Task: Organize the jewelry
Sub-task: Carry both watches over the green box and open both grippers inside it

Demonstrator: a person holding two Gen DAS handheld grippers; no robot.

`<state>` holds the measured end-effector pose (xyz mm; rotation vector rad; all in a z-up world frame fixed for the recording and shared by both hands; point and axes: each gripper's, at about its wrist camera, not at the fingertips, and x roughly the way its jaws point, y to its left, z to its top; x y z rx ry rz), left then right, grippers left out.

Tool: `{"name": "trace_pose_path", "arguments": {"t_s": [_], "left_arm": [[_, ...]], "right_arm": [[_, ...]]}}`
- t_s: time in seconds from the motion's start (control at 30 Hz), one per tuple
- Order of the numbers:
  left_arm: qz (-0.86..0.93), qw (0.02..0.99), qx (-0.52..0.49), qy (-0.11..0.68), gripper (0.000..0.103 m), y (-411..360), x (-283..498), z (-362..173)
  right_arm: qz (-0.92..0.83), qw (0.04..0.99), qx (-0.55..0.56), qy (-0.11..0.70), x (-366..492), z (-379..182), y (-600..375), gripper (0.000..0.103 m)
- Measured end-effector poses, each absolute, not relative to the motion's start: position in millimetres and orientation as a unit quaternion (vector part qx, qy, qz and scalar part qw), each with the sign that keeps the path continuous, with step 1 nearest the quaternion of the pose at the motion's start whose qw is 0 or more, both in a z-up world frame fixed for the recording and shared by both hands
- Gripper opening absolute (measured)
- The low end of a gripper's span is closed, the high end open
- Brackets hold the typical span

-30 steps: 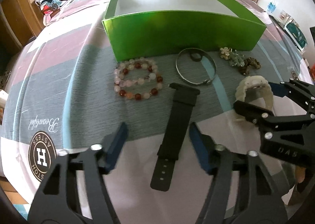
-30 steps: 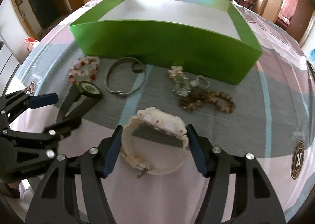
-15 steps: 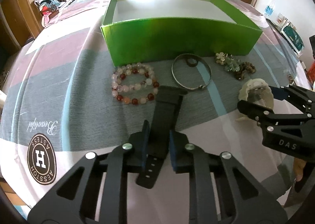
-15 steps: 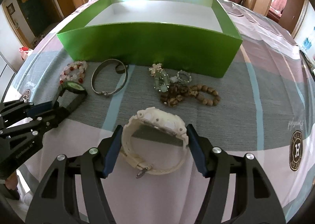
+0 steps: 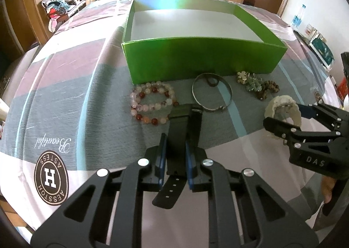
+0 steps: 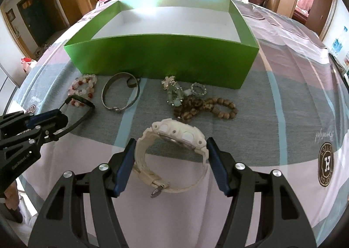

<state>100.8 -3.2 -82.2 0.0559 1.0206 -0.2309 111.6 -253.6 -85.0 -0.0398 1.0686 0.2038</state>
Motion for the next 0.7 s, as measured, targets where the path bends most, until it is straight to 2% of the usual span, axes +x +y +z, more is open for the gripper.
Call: {"name": "trace_pose_path", "arguments": {"t_s": [0.47,0.7], "left_arm": [[-0.118,0.879,0.01,0.462,0.014,5,97,-63],[-0.123,0.897,0.016,0.424,0.014,5,101,-29]], "right_arm": [[0.096,0.86,-0.017,0.501,109,-80,-252,0.064],[0.101,0.876,-0.018,0.471,114,-47,-256,0.064]]}}
